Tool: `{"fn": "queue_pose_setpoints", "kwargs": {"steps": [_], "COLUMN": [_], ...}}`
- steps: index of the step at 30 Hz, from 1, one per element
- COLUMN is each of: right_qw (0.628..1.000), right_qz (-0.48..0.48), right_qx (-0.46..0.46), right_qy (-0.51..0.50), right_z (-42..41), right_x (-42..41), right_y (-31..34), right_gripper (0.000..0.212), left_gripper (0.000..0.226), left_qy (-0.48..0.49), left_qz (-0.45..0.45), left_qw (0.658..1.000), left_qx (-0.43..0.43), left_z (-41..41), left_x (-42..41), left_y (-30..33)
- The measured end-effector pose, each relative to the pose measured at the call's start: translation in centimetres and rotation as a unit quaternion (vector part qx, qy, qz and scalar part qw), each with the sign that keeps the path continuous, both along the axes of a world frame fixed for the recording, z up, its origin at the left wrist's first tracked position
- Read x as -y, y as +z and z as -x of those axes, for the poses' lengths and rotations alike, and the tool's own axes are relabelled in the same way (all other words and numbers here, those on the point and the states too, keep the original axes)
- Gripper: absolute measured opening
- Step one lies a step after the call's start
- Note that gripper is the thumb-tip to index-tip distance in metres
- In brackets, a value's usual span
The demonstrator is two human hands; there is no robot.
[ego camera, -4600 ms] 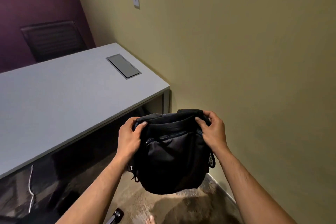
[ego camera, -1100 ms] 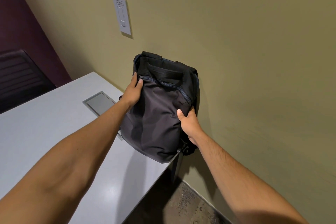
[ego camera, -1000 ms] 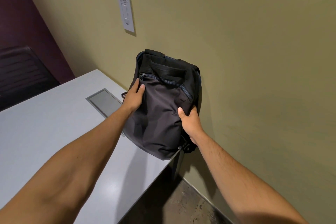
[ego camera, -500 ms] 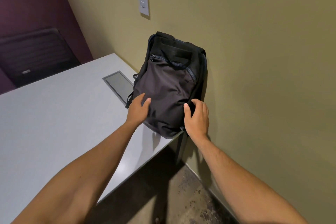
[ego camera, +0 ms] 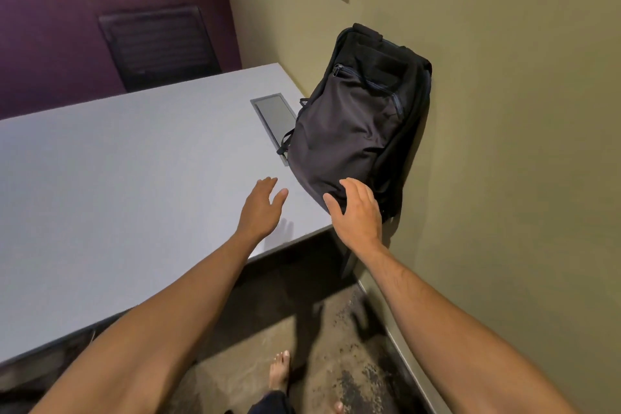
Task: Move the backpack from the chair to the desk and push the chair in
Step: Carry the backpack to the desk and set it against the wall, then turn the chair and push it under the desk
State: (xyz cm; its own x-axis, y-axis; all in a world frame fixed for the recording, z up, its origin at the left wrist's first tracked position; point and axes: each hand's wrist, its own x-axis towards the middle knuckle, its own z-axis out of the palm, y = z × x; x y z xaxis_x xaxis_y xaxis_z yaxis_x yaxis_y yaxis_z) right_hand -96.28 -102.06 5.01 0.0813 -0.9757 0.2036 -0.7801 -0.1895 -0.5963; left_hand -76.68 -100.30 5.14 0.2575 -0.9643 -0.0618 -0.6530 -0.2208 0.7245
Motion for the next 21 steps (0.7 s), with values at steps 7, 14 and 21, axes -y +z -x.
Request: {"fn": "queue_pose_setpoints", "kwargs": {"steps": [7, 14, 21], "right_qw": [0.998, 0.995, 0.986], "right_qz": [-0.023, -0.034, -0.062], "right_qx": [0.002, -0.009, -0.045], "right_qy": [0.056, 0.096, 0.151], "right_z": [-3.2, -8.3, -15.5], "right_x": [-4.2, -8.4, -14.3], "right_y": [0.2, 0.5, 0.1], "right_gripper": [0.052, 0.058, 0.066], "left_gripper": [0.056, 0.057, 0.06], "left_qy": [0.04, 0.068, 0.12], "left_qz": [-0.02, -0.018, -0.028], "left_qw": [0.999, 0.998, 0.992], "left_qx": [0.004, -0.003, 0.002], "left_z": [-2.6, -6.6, -12.4], "left_x": [-6.2, -12.5, -20.2], "left_y": [-1.2, -1.9, -2.3]}}
